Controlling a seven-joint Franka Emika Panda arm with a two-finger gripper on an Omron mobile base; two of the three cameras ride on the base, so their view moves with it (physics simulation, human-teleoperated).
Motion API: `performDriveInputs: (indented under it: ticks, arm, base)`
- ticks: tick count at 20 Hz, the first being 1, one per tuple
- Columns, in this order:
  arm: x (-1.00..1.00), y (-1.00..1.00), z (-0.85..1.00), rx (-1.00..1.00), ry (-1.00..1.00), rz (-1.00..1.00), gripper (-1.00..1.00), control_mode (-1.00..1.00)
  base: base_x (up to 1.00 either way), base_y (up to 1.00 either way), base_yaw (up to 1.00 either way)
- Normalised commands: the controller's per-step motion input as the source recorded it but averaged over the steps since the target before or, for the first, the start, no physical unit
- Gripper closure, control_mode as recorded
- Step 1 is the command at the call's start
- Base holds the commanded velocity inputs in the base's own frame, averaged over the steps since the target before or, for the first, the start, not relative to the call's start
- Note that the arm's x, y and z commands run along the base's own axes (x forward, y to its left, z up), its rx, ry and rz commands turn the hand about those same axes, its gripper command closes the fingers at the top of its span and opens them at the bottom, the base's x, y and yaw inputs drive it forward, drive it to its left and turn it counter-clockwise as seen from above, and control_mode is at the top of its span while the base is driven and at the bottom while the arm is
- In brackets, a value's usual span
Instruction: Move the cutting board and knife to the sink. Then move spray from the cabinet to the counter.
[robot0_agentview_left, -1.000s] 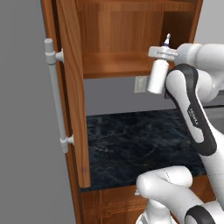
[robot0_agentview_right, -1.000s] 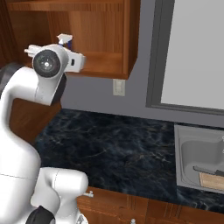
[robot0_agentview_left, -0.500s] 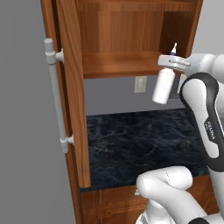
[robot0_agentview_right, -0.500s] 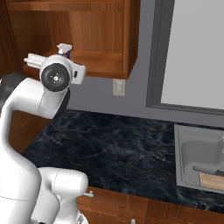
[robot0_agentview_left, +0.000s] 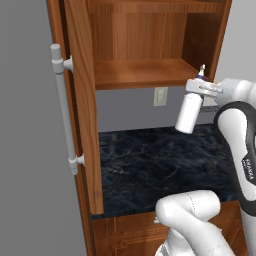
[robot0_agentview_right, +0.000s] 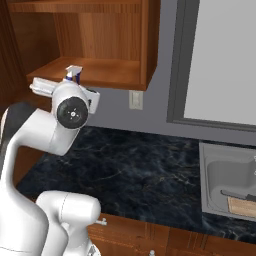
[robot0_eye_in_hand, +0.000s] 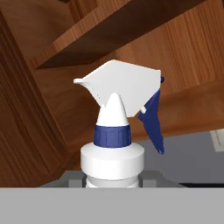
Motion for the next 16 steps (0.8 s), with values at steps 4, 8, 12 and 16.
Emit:
performDriveInputs:
  ticks: [4, 8, 12, 16]
  arm:
    - [-0.03, -0.21, -0.22, 0.00, -0.11, 0.05, 1.00, -1.00]
    - [0.00, -0.28, -0.18, 0.01, -0.10, 0.06, 1.00, -1.00]
    - [-0.03, -0.26, -0.21, 0.02, -0.15, 0.07, 1.00, -1.00]
    - [0.01, -0.26, -0.11, 0.02, -0.12, 0.06, 1.00, -1.00]
  base:
    - [0.00, 0.00, 0.00]
    - [0.00, 0.00, 0.00]
    - [0.00, 0.00, 0.00]
    - [0.00, 0.00, 0.00]
